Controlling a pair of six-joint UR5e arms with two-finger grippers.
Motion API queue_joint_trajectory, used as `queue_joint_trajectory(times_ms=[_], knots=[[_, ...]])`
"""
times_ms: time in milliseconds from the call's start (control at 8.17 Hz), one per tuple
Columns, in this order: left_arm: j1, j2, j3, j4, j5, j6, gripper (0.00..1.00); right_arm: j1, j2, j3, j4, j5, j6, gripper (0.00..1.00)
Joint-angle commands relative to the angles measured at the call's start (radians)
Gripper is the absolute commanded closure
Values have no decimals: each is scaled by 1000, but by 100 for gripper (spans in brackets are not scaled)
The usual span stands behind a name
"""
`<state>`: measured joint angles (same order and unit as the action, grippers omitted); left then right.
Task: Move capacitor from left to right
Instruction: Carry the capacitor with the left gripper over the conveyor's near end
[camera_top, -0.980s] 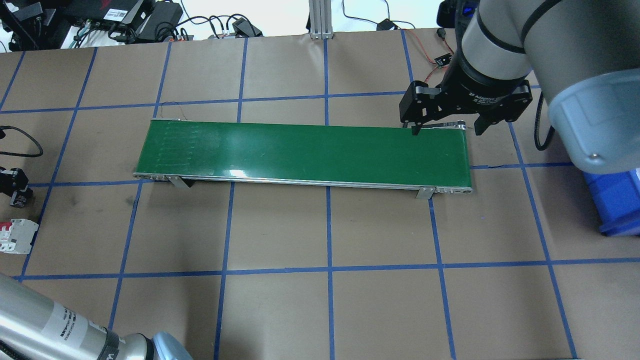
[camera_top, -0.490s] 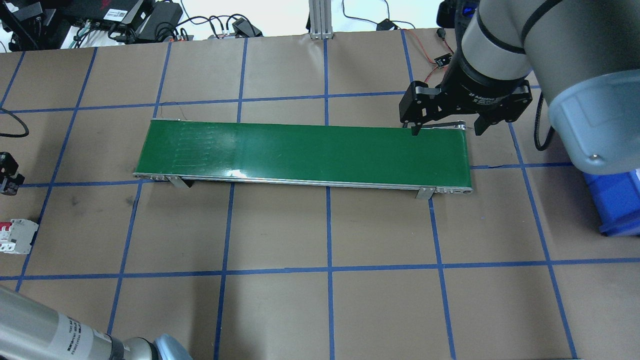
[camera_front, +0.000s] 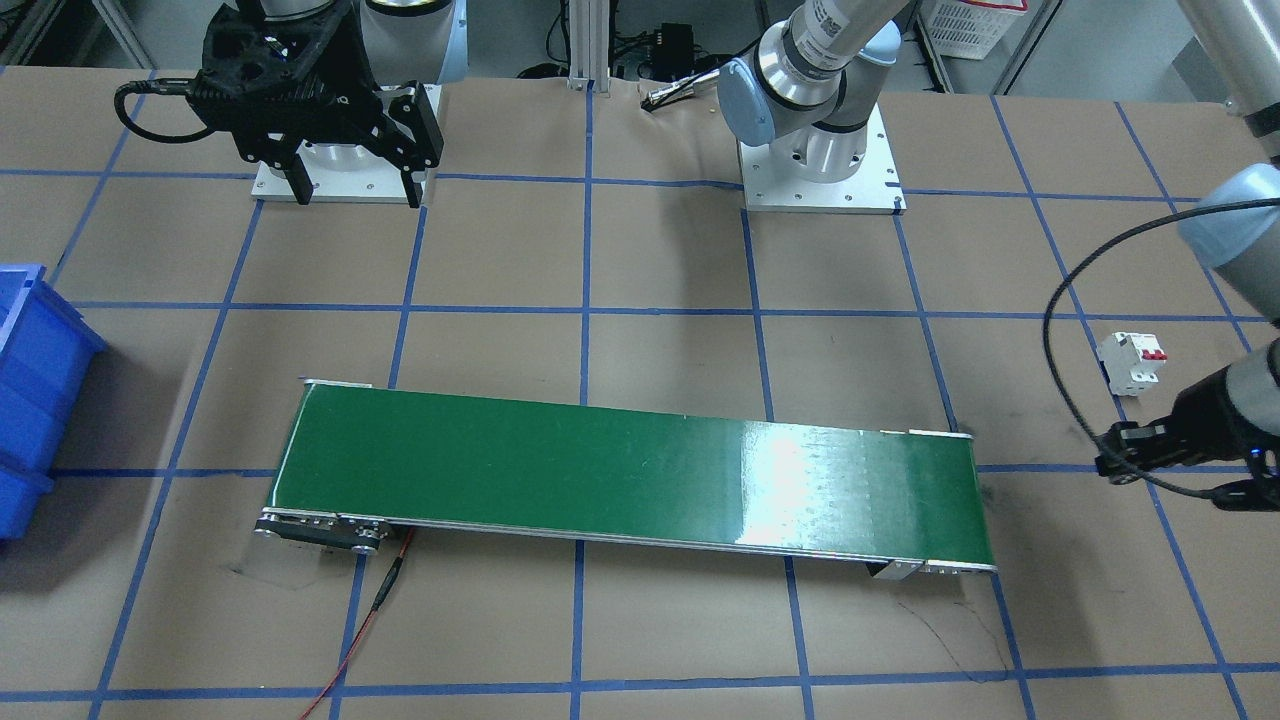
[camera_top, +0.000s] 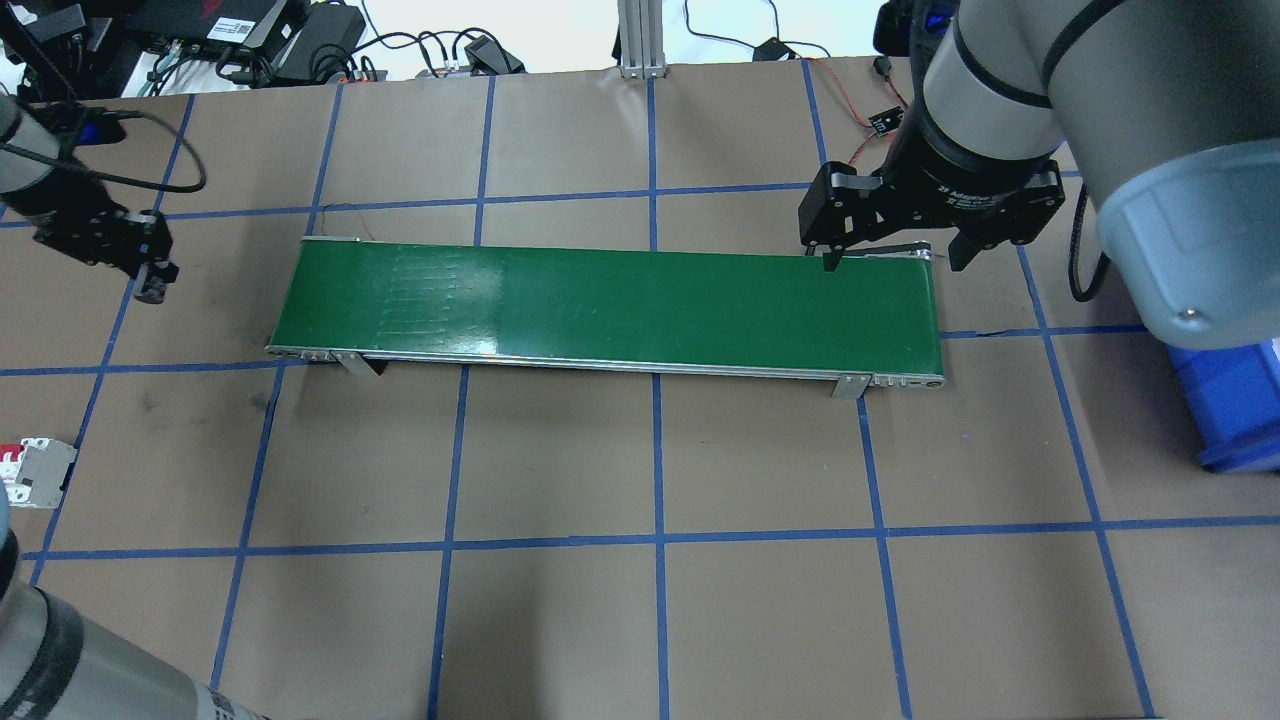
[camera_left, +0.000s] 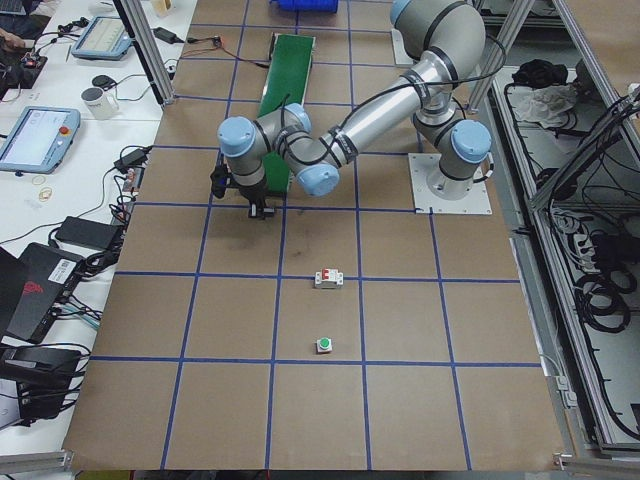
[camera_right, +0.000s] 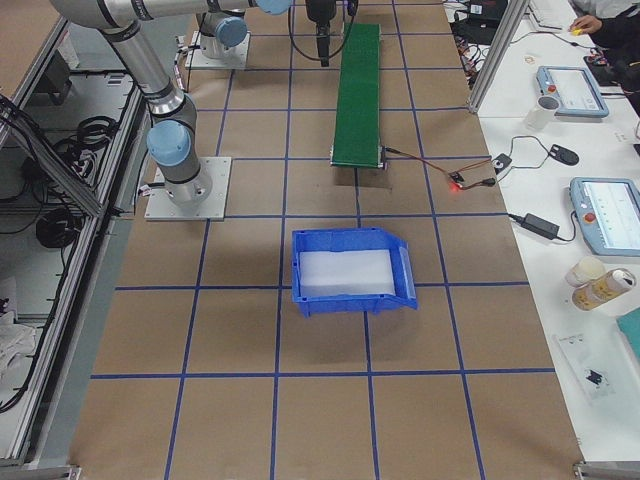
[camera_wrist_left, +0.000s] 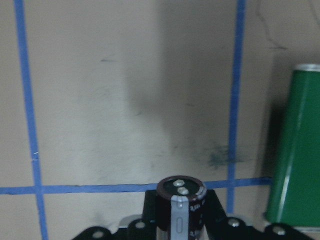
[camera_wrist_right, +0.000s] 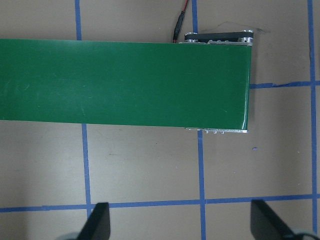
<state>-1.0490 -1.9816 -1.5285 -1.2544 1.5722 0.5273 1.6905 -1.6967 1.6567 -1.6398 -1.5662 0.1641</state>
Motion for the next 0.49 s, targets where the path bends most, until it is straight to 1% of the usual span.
queue_joint_trajectory(times_ms=[0,367], knots=[[-205,9,-2,-10,2,-162,100,0,0,0,0,0,0,0],[-330,-12,-4,4,-8,-272,100,0,-1,0,0,0,0,0]])
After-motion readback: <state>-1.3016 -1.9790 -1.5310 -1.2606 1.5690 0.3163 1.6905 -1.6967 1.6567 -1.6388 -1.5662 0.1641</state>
